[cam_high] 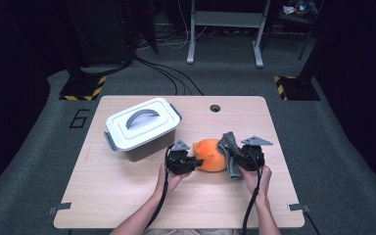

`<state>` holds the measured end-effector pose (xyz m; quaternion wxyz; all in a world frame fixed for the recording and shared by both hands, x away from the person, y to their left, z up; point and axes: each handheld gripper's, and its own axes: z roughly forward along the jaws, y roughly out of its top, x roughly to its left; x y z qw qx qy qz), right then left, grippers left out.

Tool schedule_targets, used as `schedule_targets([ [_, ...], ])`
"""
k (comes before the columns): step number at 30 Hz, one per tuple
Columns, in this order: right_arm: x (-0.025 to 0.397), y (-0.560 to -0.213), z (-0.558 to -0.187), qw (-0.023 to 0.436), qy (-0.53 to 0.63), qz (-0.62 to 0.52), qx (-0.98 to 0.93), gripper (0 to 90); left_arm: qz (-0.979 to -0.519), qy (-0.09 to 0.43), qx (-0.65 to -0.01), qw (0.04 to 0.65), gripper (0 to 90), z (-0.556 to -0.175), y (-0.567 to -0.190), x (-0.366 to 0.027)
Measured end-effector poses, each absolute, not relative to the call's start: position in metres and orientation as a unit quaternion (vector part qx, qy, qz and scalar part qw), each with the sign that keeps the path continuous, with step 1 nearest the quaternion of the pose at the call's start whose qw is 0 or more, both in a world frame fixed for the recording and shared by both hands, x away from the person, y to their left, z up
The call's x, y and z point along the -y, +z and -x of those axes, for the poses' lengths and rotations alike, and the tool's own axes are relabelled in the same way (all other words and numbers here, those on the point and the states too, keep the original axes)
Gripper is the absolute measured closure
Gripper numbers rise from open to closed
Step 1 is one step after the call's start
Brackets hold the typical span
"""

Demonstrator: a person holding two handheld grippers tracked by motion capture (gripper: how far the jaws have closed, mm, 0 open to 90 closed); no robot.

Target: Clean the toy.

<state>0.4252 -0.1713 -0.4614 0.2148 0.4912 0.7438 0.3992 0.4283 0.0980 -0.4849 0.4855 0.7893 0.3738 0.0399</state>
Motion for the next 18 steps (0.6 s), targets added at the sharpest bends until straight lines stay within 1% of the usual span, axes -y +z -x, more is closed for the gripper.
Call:
schedule_targets([
  [5, 0.177, -0.467, -0.428, 0.207, 0.396, -0.504, -0.739, 72.2, -0.79, 0.043, -0.369, 0.487, 75.2, -0.429, -0.485, -0.097],
  [8, 0.176, -0.464, -0.426, 0.212, 0.398, -0.5, -0.739, 72.2, -0.791, 0.043, -0.368, 0.487, 75.3, -0.429, -0.485, -0.097],
  [13, 0.171, -0.449, -0.415, 0.214, 0.427, -0.48, -0.736, 72.2, -0.792, 0.04, -0.366, 0.486, 75.1, -0.428, -0.484, -0.098],
  [18, 0.154, -0.429, -0.403, 0.216, 0.453, -0.449, -0.739, 72.0, -0.796, 0.047, -0.36, 0.484, 75.0, -0.428, -0.484, -0.097],
])
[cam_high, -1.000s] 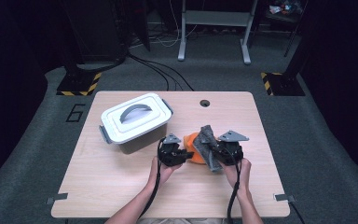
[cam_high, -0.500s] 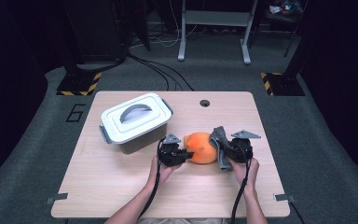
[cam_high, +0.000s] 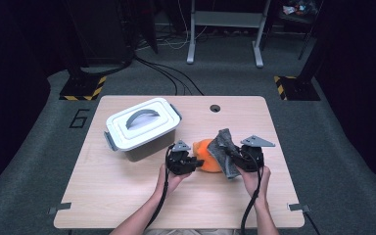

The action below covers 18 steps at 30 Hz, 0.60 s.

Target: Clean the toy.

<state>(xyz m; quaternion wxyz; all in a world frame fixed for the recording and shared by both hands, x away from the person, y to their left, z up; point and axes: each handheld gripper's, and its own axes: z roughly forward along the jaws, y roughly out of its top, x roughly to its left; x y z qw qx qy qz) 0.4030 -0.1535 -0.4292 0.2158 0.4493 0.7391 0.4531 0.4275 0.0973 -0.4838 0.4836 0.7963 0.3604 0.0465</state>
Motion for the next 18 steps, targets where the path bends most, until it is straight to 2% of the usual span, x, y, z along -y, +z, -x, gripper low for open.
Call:
schedule_targets([
  [5, 0.131, -0.419, -0.397, 0.218, 0.451, -0.416, -0.759, 71.8, -0.798, 0.048, -0.358, 0.483, 74.9, -0.428, -0.484, -0.098],
  [10, 0.113, -0.425, -0.399, 0.212, 0.439, -0.4, -0.776, 71.6, -0.798, 0.047, -0.358, 0.483, 74.8, -0.427, -0.484, -0.097],
  [18, 0.109, -0.433, -0.401, 0.232, 0.416, -0.396, -0.785, 71.8, -0.796, 0.047, -0.36, 0.485, 74.8, -0.427, -0.485, -0.098],
])
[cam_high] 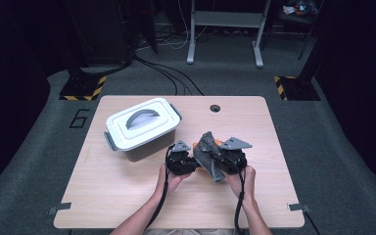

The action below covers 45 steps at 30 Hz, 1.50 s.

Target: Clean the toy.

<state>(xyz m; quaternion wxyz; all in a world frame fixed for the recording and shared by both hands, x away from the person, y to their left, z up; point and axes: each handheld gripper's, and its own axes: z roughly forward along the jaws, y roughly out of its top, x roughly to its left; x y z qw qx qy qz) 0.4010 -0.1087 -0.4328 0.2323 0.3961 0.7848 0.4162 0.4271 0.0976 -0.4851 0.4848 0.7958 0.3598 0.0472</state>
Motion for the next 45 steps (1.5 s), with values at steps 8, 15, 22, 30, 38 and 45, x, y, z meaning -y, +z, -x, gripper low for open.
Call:
schedule_targets([
  [8, 0.133, -0.439, -0.404, 0.24, 0.408, -0.426, -0.771, 71.8, -0.794, 0.04, -0.364, 0.486, 74.9, -0.427, -0.486, -0.098],
  [15, 0.162, -0.454, -0.416, 0.226, 0.401, -0.471, -0.753, 71.8, -0.793, 0.04, -0.363, 0.488, 74.9, -0.428, -0.486, -0.098],
  [22, 0.17, -0.462, -0.421, 0.213, 0.404, -0.487, -0.744, 71.9, -0.798, 0.054, -0.352, 0.486, 70.9, -0.427, -0.485, -0.097],
  [30, 0.168, -0.461, -0.423, 0.218, 0.399, -0.489, -0.745, 71.9, -0.83, 0.137, -0.298, 0.451, 46.3, -0.414, -0.484, -0.092],
  [38, 0.167, -0.459, -0.425, 0.217, 0.401, -0.488, -0.744, 71.9, -0.842, 0.197, -0.271, 0.423, 55.2, -0.411, -0.487, -0.077],
  [45, 0.171, -0.454, -0.42, 0.214, 0.418, -0.487, -0.737, 71.9, -0.826, 0.135, -0.306, 0.453, 77.4, -0.42, -0.483, -0.086],
])
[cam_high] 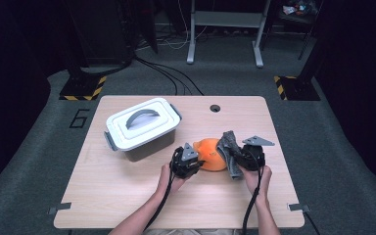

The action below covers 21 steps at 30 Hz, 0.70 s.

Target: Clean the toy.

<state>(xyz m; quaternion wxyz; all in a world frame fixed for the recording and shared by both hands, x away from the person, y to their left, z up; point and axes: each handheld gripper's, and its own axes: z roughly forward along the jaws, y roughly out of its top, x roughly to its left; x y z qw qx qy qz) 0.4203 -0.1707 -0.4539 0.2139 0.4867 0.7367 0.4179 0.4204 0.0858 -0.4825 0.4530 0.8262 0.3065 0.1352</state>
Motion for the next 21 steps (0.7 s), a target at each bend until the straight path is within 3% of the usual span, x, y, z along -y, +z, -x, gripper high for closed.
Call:
schedule_targets([
  [11, 0.147, -0.411, -0.396, 0.218, 0.461, -0.429, -0.745, 71.9, -0.792, -0.004, -0.354, 0.497, 78.5, -0.423, -0.471, -0.094],
  [17, 0.119, -0.417, -0.4, 0.224, 0.435, -0.406, -0.772, 71.7, -0.781, -0.028, -0.376, 0.499, 77.7, -0.43, -0.476, -0.1],
  [21, 0.108, -0.423, -0.404, 0.24, 0.416, -0.401, -0.78, 71.8, -0.784, -0.003, -0.38, 0.49, 76.8, -0.43, -0.479, -0.1],
])
